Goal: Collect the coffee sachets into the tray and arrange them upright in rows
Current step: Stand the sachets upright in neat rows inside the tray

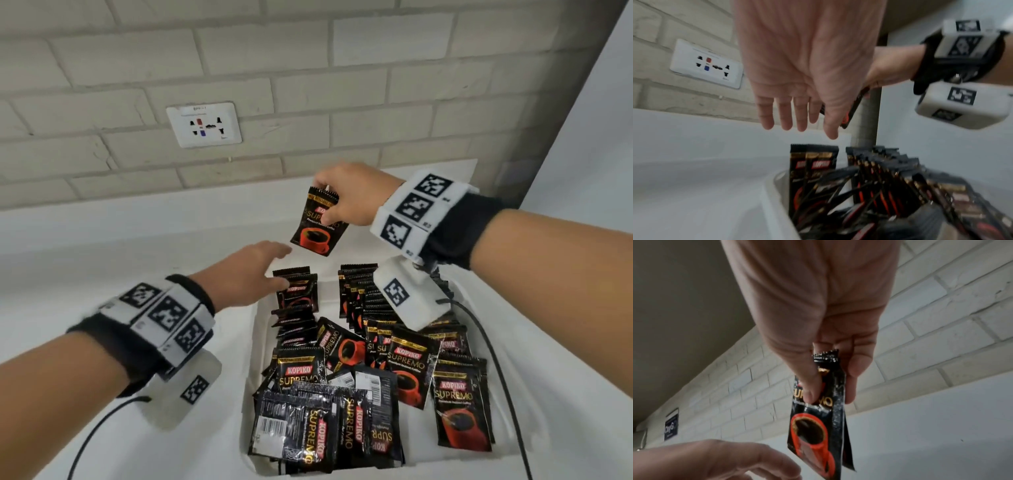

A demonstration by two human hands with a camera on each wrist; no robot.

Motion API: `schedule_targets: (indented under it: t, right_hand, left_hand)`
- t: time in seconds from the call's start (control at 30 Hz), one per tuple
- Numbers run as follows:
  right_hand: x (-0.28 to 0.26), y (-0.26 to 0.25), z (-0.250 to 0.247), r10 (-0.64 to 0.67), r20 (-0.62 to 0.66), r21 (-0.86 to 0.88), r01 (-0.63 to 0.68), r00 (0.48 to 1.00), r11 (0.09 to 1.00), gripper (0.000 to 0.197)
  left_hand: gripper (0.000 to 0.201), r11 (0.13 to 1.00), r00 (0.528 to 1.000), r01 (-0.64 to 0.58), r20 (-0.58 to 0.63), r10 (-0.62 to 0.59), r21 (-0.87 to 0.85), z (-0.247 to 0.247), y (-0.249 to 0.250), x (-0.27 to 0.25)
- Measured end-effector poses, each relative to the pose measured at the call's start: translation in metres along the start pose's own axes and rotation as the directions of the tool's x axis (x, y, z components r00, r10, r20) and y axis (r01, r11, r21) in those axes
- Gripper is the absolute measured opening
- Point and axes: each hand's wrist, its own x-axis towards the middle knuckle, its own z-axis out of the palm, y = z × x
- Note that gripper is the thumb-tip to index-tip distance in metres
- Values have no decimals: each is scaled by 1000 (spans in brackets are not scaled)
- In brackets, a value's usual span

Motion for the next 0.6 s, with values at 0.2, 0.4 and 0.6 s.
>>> schedule_targets:
  t: [0.2,0.4,0.6]
  right_hand:
    - [17,-1,24,2,46,-96,2,999,995,41]
    - [28,-3,37,-40,144,-61,50,989,997,41]
    - [29,-6,47,-76,268,-71,98,961,993,46]
  left_hand:
    - [58,996,995,28,92,-36,86,17,-9,21]
    - [45,996,996,-73,64,70,53,30,-13,24]
    - [31,992,994,-78,80,70,95,31,-14,22]
